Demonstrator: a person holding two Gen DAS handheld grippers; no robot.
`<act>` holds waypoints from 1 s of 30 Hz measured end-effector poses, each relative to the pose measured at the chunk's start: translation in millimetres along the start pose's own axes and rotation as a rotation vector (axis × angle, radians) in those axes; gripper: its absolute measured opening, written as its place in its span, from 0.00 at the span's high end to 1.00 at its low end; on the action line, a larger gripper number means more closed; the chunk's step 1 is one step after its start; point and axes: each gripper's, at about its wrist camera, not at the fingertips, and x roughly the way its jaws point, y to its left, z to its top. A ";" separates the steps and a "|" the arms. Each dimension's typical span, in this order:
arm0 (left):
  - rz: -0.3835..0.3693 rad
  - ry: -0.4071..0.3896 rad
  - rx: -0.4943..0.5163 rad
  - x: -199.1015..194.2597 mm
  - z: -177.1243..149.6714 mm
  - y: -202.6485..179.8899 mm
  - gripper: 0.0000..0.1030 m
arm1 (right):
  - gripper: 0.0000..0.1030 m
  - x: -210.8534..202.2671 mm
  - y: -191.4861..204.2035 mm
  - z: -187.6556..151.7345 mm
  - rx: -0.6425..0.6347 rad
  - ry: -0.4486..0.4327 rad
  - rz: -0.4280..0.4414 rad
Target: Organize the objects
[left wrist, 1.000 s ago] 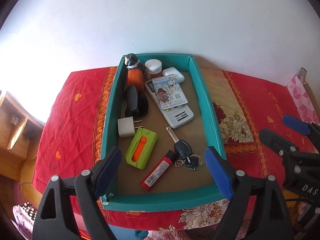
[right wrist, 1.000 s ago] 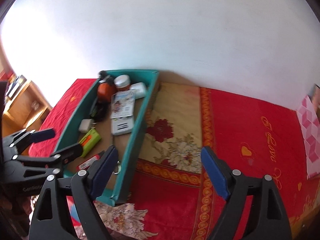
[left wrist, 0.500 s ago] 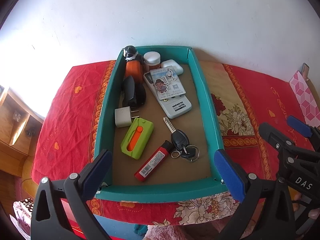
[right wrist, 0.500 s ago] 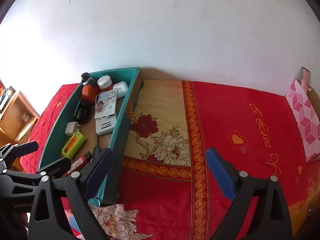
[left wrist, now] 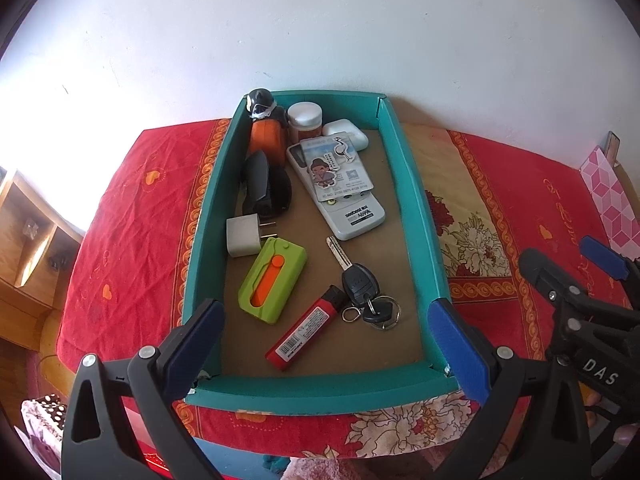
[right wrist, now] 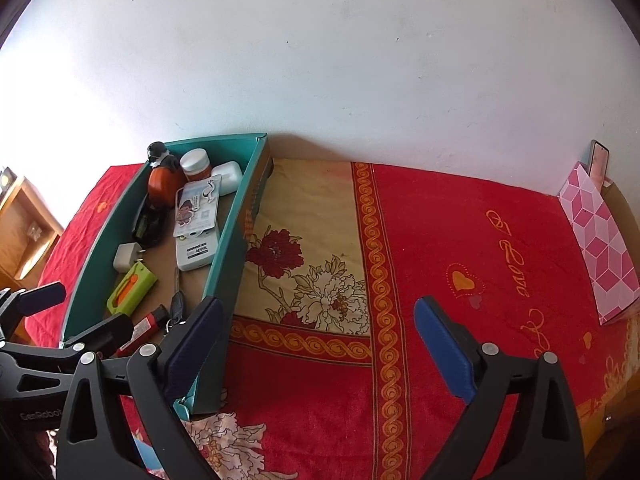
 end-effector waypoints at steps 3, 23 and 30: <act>0.001 0.003 0.001 0.4 0.4 -0.7 0.00 | 0.05 2.3 -1.3 -0.3 0.010 0.007 0.005; -0.013 0.022 0.012 5.8 2.9 -5.6 0.00 | 0.05 7.2 -3.7 -0.4 0.029 0.019 -0.014; -0.017 0.021 0.016 5.3 3.9 -6.7 0.00 | 0.05 7.9 -3.5 0.1 0.037 0.021 -0.018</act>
